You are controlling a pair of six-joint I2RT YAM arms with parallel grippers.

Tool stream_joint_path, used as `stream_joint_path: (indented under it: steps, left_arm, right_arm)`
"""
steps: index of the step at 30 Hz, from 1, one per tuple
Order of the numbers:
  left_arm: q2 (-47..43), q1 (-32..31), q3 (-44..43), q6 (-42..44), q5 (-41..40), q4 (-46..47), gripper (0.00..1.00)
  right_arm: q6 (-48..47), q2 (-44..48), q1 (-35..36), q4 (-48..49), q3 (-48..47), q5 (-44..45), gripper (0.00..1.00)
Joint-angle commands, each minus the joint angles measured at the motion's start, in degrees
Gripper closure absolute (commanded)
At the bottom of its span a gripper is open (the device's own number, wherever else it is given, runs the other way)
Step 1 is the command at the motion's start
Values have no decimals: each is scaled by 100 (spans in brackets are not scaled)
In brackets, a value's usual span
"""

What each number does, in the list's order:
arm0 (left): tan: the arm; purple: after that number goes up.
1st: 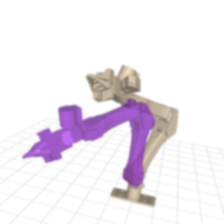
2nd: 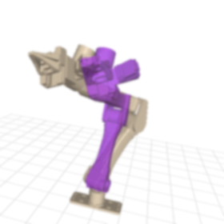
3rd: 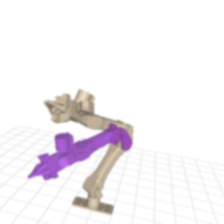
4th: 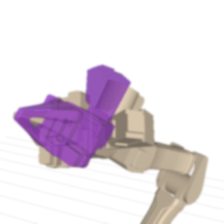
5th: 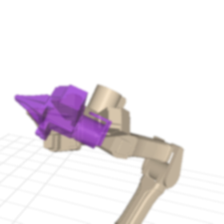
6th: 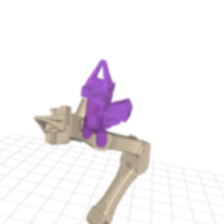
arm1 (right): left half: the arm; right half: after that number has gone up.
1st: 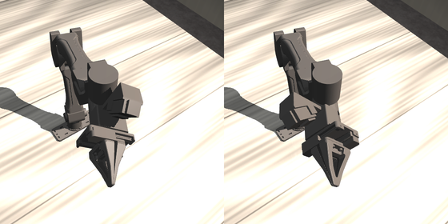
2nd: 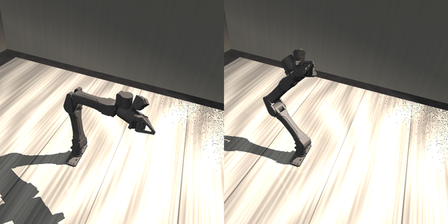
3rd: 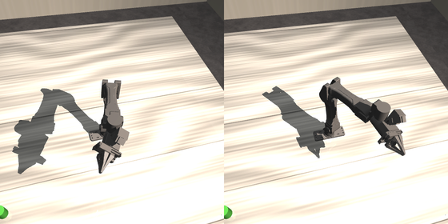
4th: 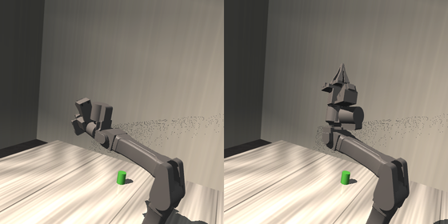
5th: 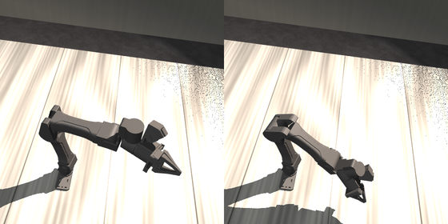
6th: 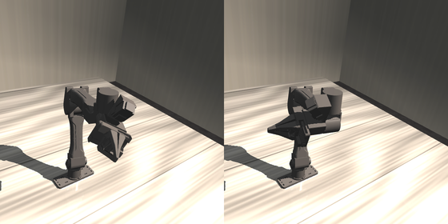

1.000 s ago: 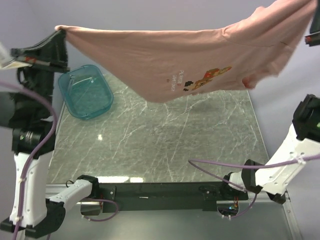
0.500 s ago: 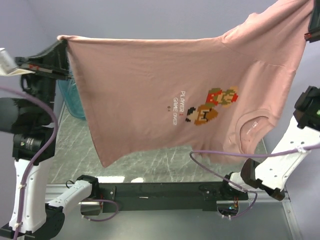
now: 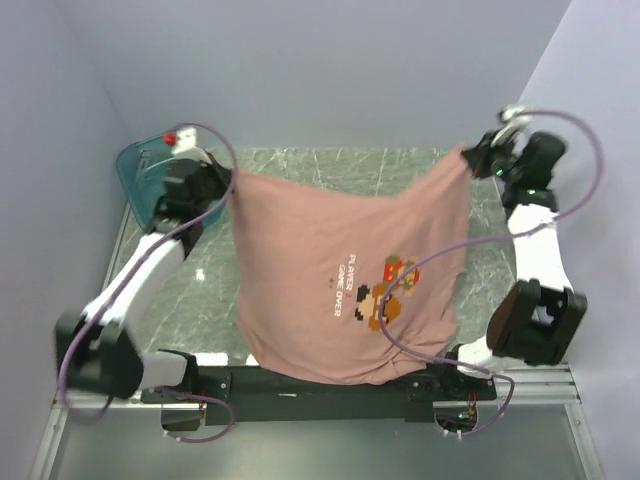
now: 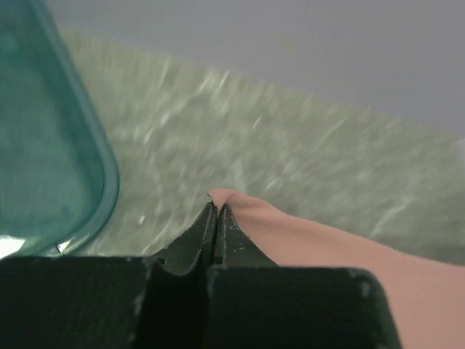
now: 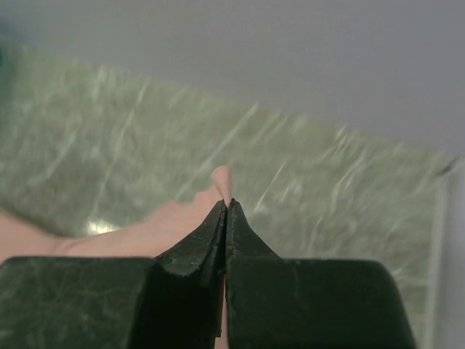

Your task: Fold and stack the t-shirts

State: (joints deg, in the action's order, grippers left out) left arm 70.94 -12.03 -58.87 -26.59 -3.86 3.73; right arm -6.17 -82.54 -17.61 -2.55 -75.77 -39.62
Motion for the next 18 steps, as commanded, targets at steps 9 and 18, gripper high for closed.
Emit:
stream_joint_path:
  steps: [9,18]
  left_arm:
    - [3443,8,-1940,128,-466,-90,100]
    - [4675,52,-3823,277,-669,-856,100]
  right_arm:
    - [-1044,-2606,767,1107,-631,707,100]
    - [-561,-3338,803,1099,-1844,1589,100]
